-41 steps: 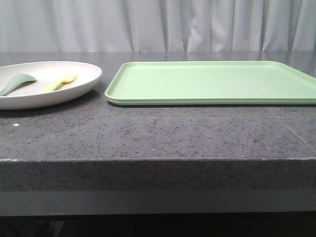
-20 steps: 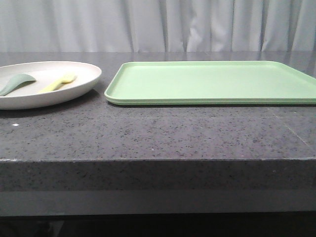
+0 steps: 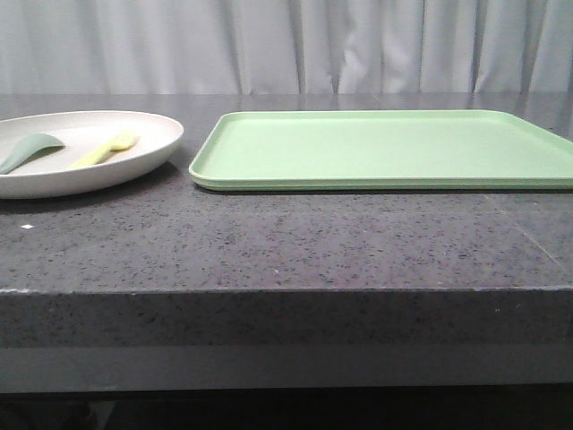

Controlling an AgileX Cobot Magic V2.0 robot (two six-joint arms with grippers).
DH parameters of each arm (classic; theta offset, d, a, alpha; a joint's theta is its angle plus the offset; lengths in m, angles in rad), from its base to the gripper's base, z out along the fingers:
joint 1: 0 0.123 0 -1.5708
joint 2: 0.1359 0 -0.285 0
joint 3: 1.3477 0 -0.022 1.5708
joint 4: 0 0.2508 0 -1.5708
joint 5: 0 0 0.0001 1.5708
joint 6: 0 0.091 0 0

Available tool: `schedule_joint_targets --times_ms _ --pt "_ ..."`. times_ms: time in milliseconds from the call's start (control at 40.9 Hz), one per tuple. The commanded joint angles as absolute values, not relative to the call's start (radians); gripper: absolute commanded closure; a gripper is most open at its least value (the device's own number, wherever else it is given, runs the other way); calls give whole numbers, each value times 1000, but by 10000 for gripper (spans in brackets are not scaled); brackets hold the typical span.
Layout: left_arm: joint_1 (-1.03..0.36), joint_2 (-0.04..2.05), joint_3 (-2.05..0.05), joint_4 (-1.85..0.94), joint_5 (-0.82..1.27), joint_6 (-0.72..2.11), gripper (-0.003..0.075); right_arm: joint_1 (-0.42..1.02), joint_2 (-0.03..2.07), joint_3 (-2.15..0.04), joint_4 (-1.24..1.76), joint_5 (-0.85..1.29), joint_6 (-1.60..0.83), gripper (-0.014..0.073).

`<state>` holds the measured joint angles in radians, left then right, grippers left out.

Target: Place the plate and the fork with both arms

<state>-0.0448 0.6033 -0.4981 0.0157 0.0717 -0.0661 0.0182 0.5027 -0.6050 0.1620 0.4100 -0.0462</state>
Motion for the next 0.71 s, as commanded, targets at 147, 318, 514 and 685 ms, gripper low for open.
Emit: schedule_joint_targets --times_ms 147,318,514,685 --pt "-43 844 -831 25 318 -67 101 14 512 -643 163 334 -50 -42" --pt "-43 1066 -1074 42 583 -67 101 14 512 -643 163 334 -50 -42" --pt "-41 1254 -1268 48 769 -70 101 14 512 -643 163 334 -50 -42" --pt "2 1398 -1400 62 911 -112 101 14 512 -643 163 334 -50 -42"
